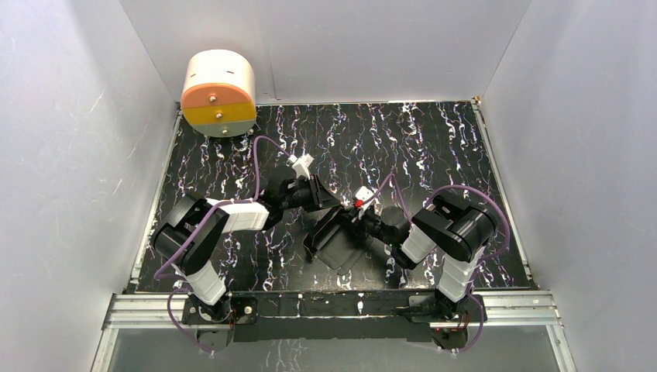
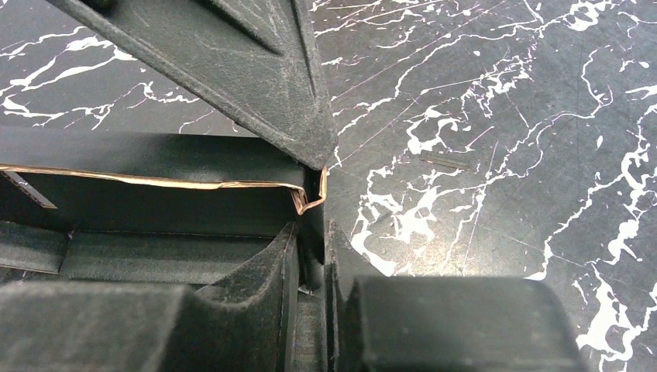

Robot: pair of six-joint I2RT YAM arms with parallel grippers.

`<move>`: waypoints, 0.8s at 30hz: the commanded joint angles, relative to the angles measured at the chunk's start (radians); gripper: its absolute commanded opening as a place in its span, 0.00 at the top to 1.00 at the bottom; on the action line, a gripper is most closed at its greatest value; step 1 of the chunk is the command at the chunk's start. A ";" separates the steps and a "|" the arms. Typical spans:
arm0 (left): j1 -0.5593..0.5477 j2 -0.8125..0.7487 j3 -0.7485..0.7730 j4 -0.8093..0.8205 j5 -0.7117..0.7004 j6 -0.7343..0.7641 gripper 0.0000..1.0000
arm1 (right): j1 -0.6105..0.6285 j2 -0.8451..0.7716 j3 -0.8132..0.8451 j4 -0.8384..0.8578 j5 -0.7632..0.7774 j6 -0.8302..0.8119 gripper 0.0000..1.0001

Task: Fold the paper box
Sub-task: Fold the paper box at the center of the board.

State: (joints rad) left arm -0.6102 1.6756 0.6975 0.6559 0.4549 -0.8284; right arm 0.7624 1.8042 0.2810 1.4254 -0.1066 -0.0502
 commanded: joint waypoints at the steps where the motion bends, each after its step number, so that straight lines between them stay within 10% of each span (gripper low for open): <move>1: -0.011 0.016 -0.039 -0.092 0.008 0.008 0.81 | -0.003 -0.005 0.025 0.141 0.090 0.009 0.79; 24: -0.031 0.095 -0.142 0.172 0.198 -0.249 0.61 | 0.018 0.016 0.029 0.201 0.291 0.179 0.88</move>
State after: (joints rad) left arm -0.6014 1.7470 0.6090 0.8803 0.4976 -1.0286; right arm 0.7830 1.8301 0.2638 1.4864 0.0025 0.0883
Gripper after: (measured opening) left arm 0.379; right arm 0.206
